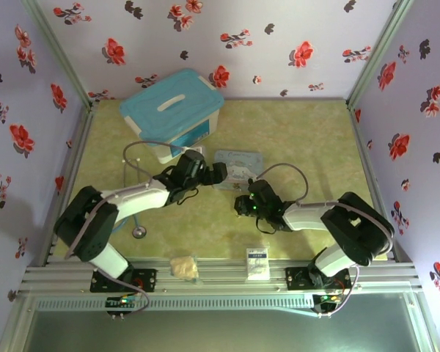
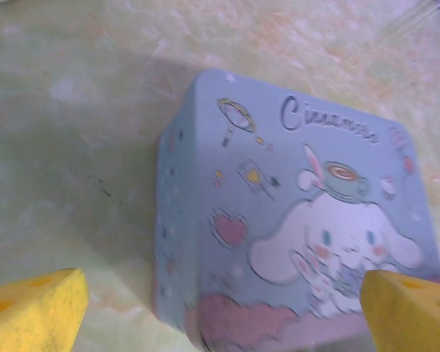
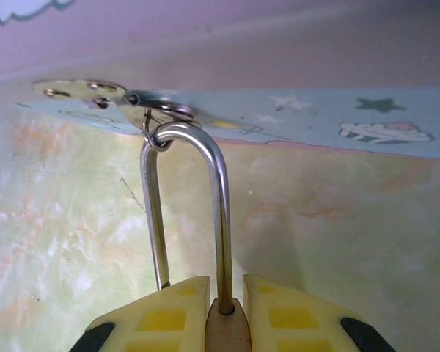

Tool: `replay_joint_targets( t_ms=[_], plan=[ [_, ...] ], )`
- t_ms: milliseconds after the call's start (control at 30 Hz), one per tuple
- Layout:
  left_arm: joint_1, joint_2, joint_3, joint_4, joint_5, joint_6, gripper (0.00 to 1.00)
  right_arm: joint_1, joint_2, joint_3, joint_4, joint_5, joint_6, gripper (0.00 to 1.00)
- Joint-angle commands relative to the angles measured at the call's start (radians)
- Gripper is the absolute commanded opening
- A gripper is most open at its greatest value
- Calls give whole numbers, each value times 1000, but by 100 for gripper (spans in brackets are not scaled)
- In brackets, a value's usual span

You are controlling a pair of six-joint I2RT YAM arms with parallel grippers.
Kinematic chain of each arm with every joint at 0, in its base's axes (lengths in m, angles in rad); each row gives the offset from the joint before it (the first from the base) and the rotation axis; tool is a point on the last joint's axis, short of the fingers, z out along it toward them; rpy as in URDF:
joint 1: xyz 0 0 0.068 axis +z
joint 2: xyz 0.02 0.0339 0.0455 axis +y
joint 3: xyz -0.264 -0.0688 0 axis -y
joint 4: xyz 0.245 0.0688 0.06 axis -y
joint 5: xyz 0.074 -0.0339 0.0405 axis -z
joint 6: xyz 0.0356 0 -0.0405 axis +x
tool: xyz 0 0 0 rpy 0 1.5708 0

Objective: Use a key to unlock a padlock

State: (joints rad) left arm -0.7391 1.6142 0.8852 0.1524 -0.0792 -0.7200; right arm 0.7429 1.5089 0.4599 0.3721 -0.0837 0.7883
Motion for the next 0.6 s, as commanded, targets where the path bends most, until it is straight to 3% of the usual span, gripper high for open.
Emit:
replay_joint_targets(
  t_ms=[0,300,567],
  plan=[
    [6,58,77,-55,-50,76,95,-13,-26,-37,-12,-3,50,12],
    [-3,172,172,-84,-71,121,89,6,-4,-85,91,77,281,10],
    [-3,202,144,-83,-89,167,69,34,144,-83,359,58,438,6]
  ],
)
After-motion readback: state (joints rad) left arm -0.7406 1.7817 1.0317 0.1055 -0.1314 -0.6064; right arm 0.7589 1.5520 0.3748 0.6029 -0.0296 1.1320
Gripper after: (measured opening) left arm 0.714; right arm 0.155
